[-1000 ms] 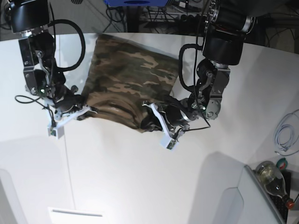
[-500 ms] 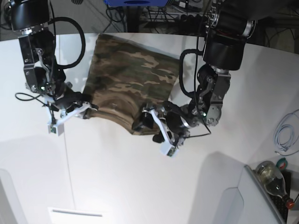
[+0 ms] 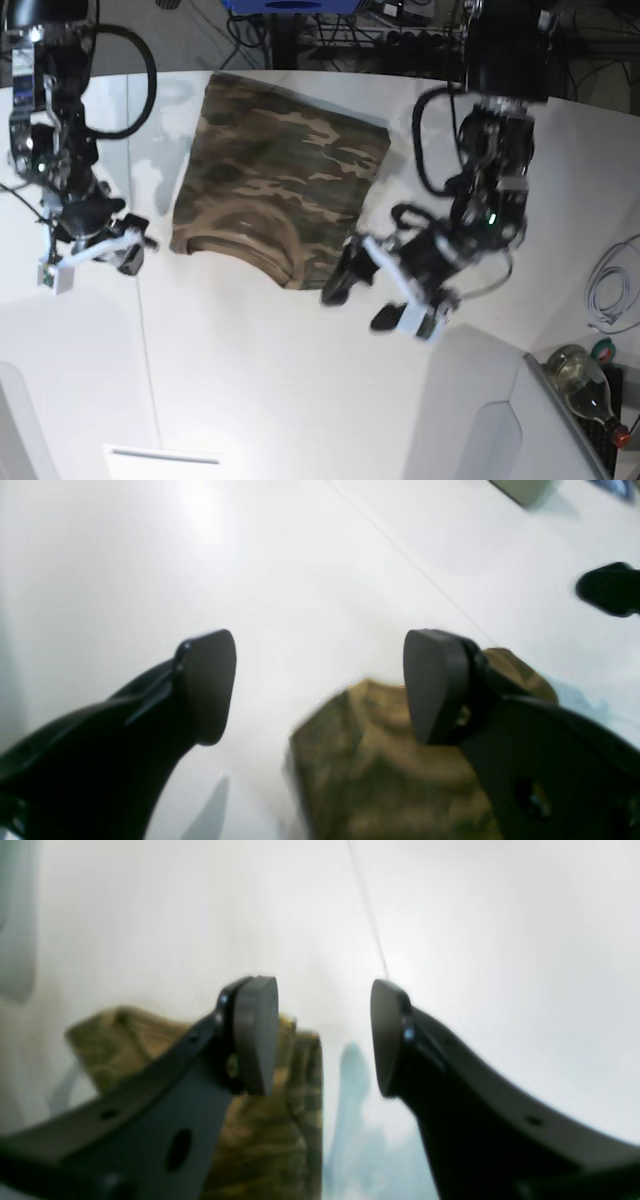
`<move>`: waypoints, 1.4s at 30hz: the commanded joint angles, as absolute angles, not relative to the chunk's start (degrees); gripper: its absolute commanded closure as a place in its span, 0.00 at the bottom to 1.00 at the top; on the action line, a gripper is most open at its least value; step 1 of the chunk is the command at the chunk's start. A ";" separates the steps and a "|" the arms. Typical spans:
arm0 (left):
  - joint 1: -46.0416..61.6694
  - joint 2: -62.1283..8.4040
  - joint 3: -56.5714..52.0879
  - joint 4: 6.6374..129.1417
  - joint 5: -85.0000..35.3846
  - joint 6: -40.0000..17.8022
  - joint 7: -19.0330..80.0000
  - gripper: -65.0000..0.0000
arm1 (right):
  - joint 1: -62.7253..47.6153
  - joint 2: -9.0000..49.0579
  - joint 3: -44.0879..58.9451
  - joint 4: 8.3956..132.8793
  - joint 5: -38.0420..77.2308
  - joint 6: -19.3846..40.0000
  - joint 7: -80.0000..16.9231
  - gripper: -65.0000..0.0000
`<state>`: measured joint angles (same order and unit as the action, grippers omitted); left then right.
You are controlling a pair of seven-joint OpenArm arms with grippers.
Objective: Layout the t-shirt on the table in an organized manner, then fold the t-shirt properly
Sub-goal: 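Release the collar and move both grippers to the shirt's hem edge, then grasp the hem edge with both grippers and pull it to square the shirt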
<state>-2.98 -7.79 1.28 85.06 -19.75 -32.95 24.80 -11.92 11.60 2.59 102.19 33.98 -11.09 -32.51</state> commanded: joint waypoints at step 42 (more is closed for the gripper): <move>10.86 -12.35 8.57 87.87 -20.18 -33.54 23.16 1.00 | -25.63 10.33 -14.46 99.74 35.03 -6.64 -24.40 1.00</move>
<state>10.98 -12.21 8.67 86.96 -19.68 -33.15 23.83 -25.43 10.09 -14.63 99.13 34.74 -5.93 -24.97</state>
